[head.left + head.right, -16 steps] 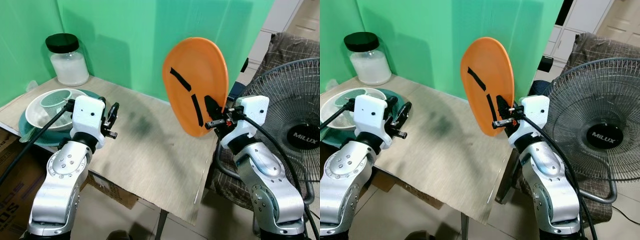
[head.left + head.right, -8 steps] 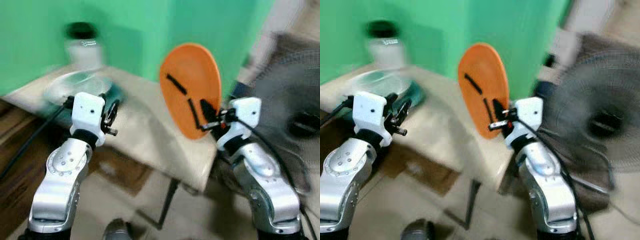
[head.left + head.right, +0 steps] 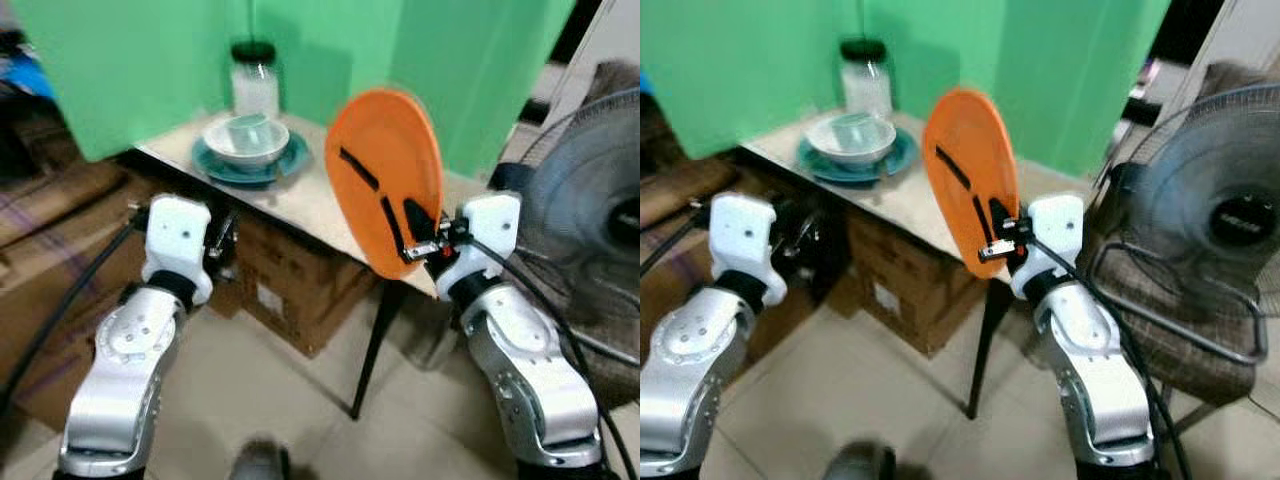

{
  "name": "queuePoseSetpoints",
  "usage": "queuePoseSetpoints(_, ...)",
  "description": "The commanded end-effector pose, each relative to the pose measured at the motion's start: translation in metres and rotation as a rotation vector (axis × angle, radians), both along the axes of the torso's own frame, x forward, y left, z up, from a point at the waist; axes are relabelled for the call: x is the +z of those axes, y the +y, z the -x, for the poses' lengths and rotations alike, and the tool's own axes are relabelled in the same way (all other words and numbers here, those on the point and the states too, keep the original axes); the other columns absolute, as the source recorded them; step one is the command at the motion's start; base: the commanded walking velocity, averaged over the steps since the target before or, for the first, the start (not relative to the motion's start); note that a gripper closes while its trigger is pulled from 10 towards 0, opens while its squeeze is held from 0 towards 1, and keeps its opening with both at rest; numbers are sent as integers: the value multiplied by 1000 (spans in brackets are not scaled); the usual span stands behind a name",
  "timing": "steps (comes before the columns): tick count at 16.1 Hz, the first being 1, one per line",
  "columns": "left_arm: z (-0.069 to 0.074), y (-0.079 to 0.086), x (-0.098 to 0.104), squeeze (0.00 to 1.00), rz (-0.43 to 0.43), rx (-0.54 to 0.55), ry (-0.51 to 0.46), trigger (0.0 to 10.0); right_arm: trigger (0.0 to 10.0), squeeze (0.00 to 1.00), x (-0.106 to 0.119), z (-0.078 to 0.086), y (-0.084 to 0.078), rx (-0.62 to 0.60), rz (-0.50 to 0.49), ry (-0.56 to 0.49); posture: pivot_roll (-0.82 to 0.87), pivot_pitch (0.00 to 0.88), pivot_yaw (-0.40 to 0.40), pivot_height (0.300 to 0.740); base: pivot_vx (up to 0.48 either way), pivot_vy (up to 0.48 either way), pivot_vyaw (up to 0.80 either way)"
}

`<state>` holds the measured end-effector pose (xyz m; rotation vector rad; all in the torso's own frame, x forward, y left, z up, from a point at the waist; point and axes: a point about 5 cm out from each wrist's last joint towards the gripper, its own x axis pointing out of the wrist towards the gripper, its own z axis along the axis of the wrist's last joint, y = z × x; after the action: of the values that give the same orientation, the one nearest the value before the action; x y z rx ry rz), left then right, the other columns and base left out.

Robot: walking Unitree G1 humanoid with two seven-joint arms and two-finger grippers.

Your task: Setting the table

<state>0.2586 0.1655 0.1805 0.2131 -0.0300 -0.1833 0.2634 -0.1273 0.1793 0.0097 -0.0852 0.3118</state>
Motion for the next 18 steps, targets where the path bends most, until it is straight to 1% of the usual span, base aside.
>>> queuePoseSetpoints(1,-1,-2,3,0,-1,-4,-9,10000,10000,0,13,-1,2,9,-1,-67,157,0,-57,740,0,0,0)
queuePoseSetpoints(2,-2,-1,3,0,-2,3,-8,10000,10000,0,13,-1,2,11,4,-65,157,0,-57,740,0,0,0)
queuePoseSetpoints(5,-4,2,3,0,0,19,-13,10000,10000,0,13,-2,4,17,14,-61,157,0,-58,740,0,0,-800)
queuePoseSetpoints(11,-4,1,3,0,-3,18,-12,10000,10000,0,15,-4,5,29,24,-68,159,0,-58,740,0,0,-800)
queuePoseSetpoints(13,-5,2,4,0,-14,25,-20,10000,10000,0,15,-5,3,5,50,-82,160,0,-57,740,0,0,-800)
queuePoseSetpoints(15,-6,3,4,0,10,44,-28,10000,10000,0,15,-4,4,21,39,-81,159,0,-55,740,0,0,-800)
queuePoseSetpoints(16,-7,4,8,0,30,62,-58,10000,10000,0,16,-4,3,11,34,-91,159,0,-54,740,0,0,-800)
queuePoseSetpoints(18,-9,9,13,0,71,136,-118,10000,10000,0,18,-4,0,-16,26,-105,158,0,-54,740,0,0,-800)
